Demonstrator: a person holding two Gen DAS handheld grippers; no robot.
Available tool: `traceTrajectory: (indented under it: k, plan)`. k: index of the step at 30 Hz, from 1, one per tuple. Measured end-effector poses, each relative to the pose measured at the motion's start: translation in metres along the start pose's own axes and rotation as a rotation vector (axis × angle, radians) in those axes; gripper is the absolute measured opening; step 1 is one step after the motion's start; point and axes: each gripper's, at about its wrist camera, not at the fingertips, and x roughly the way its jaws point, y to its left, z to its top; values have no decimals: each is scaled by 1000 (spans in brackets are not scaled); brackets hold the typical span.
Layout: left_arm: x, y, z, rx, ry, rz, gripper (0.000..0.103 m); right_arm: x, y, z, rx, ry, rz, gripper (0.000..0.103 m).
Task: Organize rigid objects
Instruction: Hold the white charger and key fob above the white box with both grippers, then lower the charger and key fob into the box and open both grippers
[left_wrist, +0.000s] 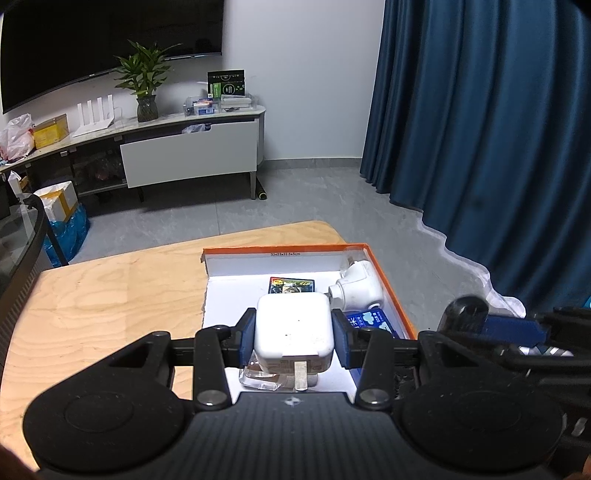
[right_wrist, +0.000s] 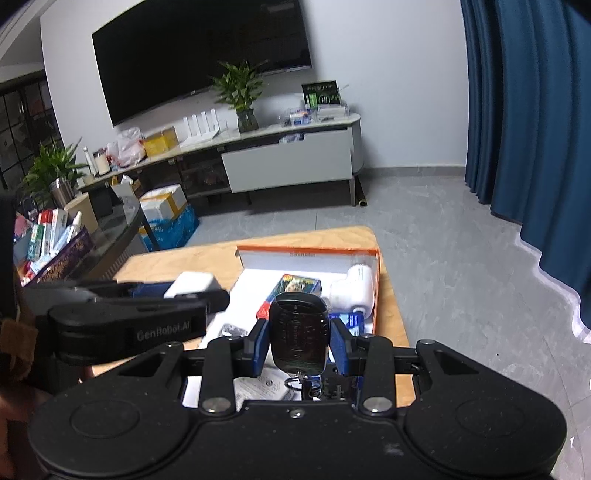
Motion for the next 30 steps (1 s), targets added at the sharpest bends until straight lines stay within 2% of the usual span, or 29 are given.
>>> traceTrajectory:
  k: [3,6,14,18,22,24,26,27,30]
  plan:
    - [6,0,1,0,7,1,43,8,-1,-5,-3,38,4,46]
    - [13,0,0,1,21,-1,43,12,-3,-10,4,54,8,54]
    - [34,-8,0,-1,60,-27,43,4,-16,-15,46,26,-9,62]
    - [38,-18,0,31,60,-39,44,-2,-19,-18,51,18,-31,68]
    - [30,-22,-2,35,51,-33,55,-12,-22,-22,63,12,-43,69]
    - [22,-21,-4,25,47,-23,64,-19,-22,-24,70,4,-47,69]
    - [10,-22,-5,24,36,-14,79,-27,-21,-25,72,-6,-52,70]
    - [3,-23,-6,27,29,-4,83,-33,-21,-27,71,-12,-53,70]
    - [-23,-25,-11,42,2,45,97,-47,-18,-31,62,-25,-66,82]
